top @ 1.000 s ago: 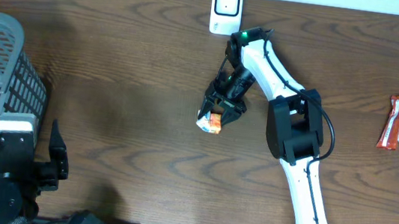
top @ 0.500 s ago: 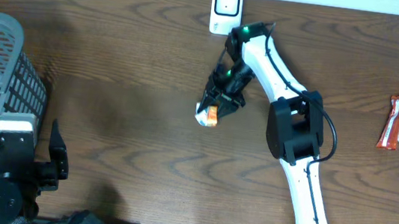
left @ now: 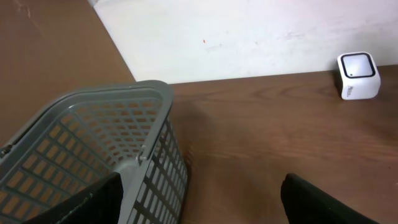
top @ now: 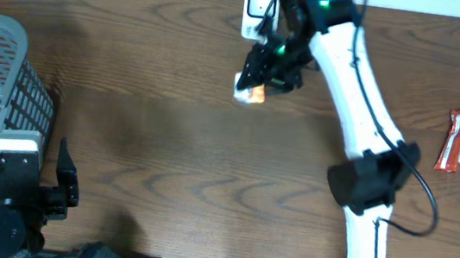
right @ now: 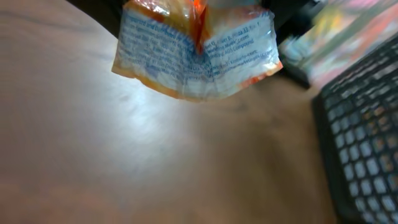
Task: Scan the item barcode
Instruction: 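Hold the Kleenex pack against the scanner face with the right gripper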
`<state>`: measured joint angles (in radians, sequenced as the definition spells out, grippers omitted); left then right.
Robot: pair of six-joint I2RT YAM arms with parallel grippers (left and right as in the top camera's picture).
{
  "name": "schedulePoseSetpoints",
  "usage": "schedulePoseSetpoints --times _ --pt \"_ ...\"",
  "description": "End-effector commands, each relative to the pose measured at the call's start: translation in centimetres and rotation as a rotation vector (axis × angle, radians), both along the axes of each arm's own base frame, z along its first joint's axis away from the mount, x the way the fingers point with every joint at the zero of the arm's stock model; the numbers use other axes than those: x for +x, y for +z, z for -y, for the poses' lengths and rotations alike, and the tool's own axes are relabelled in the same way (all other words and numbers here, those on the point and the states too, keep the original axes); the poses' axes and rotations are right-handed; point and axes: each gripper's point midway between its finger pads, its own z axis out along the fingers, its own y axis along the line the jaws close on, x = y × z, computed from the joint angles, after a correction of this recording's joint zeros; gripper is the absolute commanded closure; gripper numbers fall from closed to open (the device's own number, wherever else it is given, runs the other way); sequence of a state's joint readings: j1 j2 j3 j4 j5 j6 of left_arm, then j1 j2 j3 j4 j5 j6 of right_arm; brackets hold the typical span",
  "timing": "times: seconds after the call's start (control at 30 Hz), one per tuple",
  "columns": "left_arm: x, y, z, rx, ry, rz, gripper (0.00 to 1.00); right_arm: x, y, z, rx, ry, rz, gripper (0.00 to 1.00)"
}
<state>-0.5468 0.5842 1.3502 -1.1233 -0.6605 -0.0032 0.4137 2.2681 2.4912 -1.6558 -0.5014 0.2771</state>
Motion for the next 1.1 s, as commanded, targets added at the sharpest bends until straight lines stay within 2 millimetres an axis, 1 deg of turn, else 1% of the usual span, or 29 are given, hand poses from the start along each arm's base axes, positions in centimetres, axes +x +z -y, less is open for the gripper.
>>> schedulePoseSetpoints --times 0.0,0.1,0.27,0.37,0.5,0.67,0.83,1.0,1.07 --pt "-0.2 0.1 -0.2 -0.003 0.006 0.007 0.18 2.2 1.6 2.9 -0.171 -0.04 0.206 0.57" --pt "-0.2 0.1 -0.2 -0.003 0.006 0.007 0.18 3.8 2.4 3.8 -0.216 -0.075 0.297 0.57" --pt "-0.2 0.1 -0.2 -0.003 0.006 0.007 0.18 6.2 3.1 3.7 -0.227 -0.104 0.4 0.57" --pt "-0.2 0.1 -0.2 -0.003 0.006 0.007 0.18 8.3 3.8 4.0 -0.258 -0.139 0.499 0.57" --pt "-0.2 0.1 -0.2 -0.003 0.006 0.007 0.18 11.3 5.3 4.3 -0.31 -0.203 0.653 0.54" --pt "-0.2 0.1 -0.2 -0.003 0.006 0.007 0.18 14.6 6.6 4.0 -0.307 -0.271 0.794 0.52" --pt "-0.2 0.1 -0.2 -0.003 0.006 0.007 0.18 17.2 6.6 2.9 -0.276 -0.259 0.905 0.51" --pt "-0.2 0.1 -0.2 -0.003 0.006 0.007 0.18 19.6 6.1 2.8 -0.274 -0.311 0.999 0.48" --pt "-0.2 0.1 -0.2 -0.003 0.006 0.007 0.18 20.3 5.8 2.4 -0.263 -0.311 1.033 0.47"
